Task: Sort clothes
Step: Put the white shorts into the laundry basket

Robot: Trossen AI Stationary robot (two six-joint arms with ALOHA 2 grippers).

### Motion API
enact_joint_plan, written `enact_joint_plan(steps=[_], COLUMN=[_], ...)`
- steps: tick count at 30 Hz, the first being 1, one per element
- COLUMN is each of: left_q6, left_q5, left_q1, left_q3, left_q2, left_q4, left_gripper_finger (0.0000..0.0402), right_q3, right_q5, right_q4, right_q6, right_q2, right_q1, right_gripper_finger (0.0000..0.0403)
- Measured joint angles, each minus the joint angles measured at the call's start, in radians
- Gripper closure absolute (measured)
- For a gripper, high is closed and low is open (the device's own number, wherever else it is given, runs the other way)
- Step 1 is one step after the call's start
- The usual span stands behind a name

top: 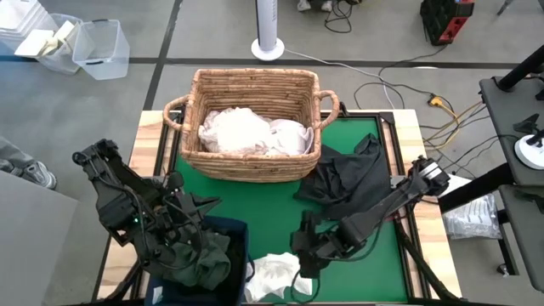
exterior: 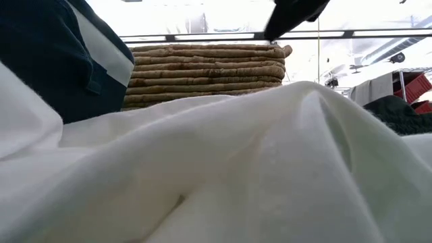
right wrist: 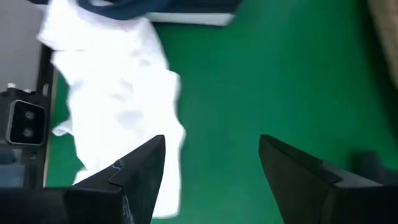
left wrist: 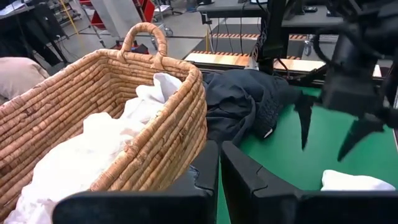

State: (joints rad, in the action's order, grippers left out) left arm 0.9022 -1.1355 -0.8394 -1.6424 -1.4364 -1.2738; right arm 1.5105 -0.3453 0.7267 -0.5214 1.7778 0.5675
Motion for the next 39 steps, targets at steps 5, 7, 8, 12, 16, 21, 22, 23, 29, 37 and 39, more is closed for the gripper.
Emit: enact_joint_plan(steps=[5, 7, 8, 12, 16, 21, 22, 23, 29, 37, 39], left_q6=[0.0, 0.0, 0.0, 0.0, 0.0, 0.001, 0.002, 0.004, 0.004, 0.0, 0.0], left_q5=[0.0, 0.0, 0.0, 0.0, 0.0, 0.001, 0.001, 0.001, 0.001, 0.0, -0.001], left_q1=[0.0, 0.0, 0.0, 0.0, 0.0, 0.0, 0.0, 0.0, 0.0, 0.0, 0.0], left_q3=[0.0, 0.0, 0.0, 0.0, 0.0, 0.0, 0.0, 0.0, 0.0, 0.0, 0.0], left_q2=[0.0, 0.0, 0.0, 0.0, 0.0, 0.0, 0.0, 0.0, 0.0, 0.0, 0.0], left_q4=[0.001, 0.001, 0.002, 0.002, 0.003, 0.007, 0.007, 0.008, 0.007, 0.007, 0.006], left_gripper_finger=[0.0401, 0.0401, 0.0401, 0.0401, 0.0401, 0.0401, 0.0401, 0.0401, 0.0401, 0.0401, 0.0401], right_q3=[-0.001, -0.001, -0.005, -0.018, -0.022, -0.023, -0.023, -0.023, -0.023, -0.022, -0.022], right_q5=[0.043, 0.073, 0.092, 0.189, 0.227, 0.268, 0.268, 0.268, 0.27, 0.27, 0.27], right_q4=[-0.097, -0.104, -0.113, -0.188, -0.221, -0.256, -0.259, -0.267, -0.268, -0.269, -0.268], right_q6=[0.057, 0.069, 0.072, 0.08, 0.077, 0.078, 0.079, 0.08, 0.091, 0.093, 0.098], right_q2=[0.064, 0.095, 0.11, 0.163, 0.21, 0.235, 0.235, 0.235, 0.227, 0.225, 0.225], right_q1=[-0.006, -0.017, -0.024, -0.052, -0.064, -0.071, -0.072, -0.072, -0.075, -0.077, -0.077], right_gripper_finger=[0.0152, 0.0149, 0.0148, 0.0145, 0.0153, 0.017, 0.0174, 0.0179, 0.0217, 0.0299, 0.032])
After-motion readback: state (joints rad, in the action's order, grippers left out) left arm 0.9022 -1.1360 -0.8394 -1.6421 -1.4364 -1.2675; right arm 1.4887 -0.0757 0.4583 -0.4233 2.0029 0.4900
